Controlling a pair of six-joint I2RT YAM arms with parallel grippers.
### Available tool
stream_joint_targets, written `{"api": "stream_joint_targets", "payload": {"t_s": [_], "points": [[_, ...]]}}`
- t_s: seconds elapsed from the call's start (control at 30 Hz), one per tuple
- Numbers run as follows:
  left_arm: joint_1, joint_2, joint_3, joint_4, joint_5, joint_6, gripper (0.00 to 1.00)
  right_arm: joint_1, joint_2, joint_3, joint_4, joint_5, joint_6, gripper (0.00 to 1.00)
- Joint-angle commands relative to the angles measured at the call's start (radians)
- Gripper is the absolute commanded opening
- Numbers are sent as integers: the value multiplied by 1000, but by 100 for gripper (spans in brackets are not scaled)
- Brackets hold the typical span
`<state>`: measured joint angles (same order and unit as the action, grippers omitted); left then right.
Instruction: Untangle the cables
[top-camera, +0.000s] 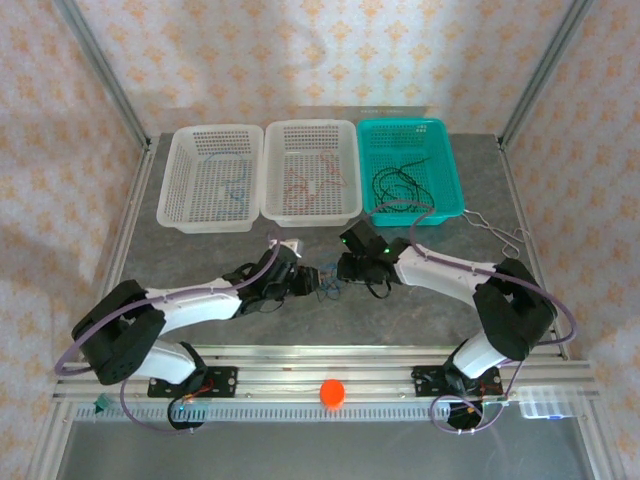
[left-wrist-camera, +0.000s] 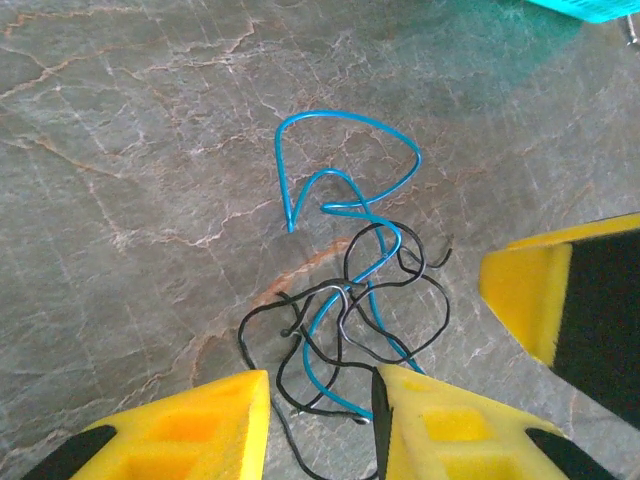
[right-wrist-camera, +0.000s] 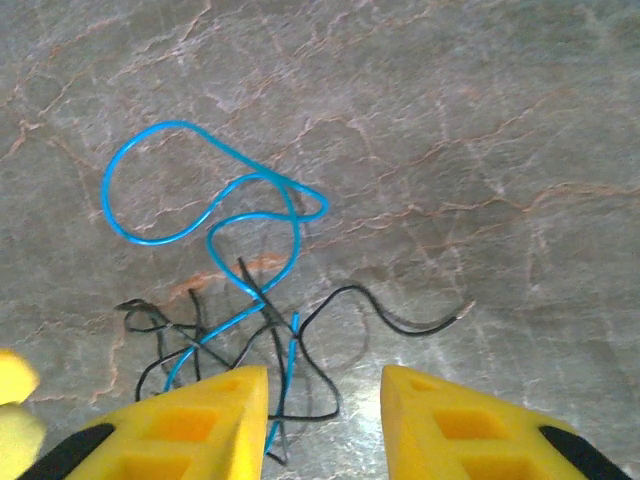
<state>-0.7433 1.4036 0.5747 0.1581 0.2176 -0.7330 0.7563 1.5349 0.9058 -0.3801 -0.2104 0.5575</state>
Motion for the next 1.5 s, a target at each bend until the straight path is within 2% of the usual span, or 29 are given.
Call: {"api": "stream_joint_targets", "payload": {"t_s": [0.0,0.23,0.57,0.77,0.93,1.47], "points": [[3,45,46,-54,18,35,34,0,-16,-12,7,-7,11,35],[-22,127,117,-100,4,57,35,0,-23,-13,3,-4,13,35],[-43,240,261,-242,-99,88,34,-1,-16,-8,8,-9,15,35],[-45,253,301,-331,-161,95,34,0,-21,-8,1,4,15,34],[-45,231,294,-338,-166,95,38,-1,-22,-13,10,5,22,34],[-53,294,330,-315,-159,98,36,0,-26,-24,17,6,35,34]]}}
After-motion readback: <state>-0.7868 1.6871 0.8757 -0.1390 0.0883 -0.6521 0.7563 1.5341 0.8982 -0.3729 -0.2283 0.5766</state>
